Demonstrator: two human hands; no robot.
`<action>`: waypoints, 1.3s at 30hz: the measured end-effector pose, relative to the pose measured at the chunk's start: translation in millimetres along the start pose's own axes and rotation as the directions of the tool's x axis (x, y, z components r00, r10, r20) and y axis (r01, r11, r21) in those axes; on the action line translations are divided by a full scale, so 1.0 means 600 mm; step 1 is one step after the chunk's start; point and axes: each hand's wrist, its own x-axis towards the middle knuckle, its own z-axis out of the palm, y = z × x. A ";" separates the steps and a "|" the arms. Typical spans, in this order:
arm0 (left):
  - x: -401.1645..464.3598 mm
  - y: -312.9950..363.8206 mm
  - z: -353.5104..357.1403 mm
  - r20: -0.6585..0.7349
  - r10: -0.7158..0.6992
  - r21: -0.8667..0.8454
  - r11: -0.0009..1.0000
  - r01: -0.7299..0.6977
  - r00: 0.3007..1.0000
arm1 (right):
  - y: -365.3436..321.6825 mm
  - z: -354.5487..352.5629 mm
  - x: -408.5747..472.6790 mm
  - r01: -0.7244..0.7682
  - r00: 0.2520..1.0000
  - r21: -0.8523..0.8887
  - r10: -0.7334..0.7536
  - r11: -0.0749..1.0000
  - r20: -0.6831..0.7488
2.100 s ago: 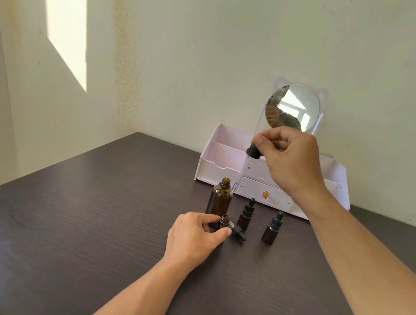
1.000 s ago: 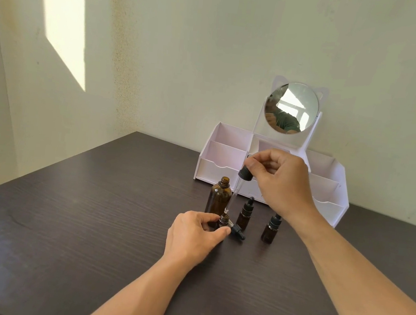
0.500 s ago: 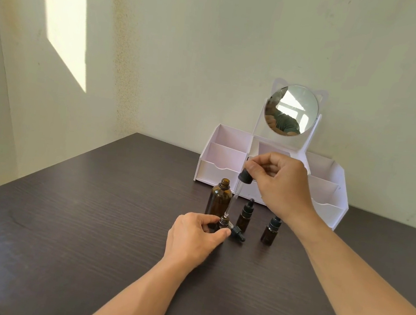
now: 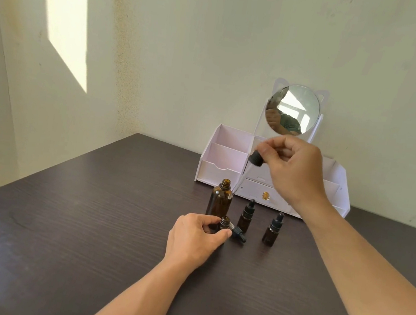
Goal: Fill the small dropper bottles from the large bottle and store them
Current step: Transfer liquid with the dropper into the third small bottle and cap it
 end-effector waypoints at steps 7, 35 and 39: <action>0.000 -0.001 0.001 0.005 0.005 -0.003 1.000 -0.005 1.000 | -0.001 0.005 0.035 0.019 0.994 -0.030 -0.022 0.999 -0.110; 0.000 0.004 0.000 -0.004 -0.008 0.013 1.000 0.008 1.000 | 0.074 0.089 -0.009 -0.159 0.972 -0.196 0.189 0.968 0.143; 0.000 0.005 0.000 -0.001 -0.008 0.021 1.000 0.008 1.000 | 0.077 0.090 -0.012 -0.164 0.968 -0.204 0.197 0.965 0.157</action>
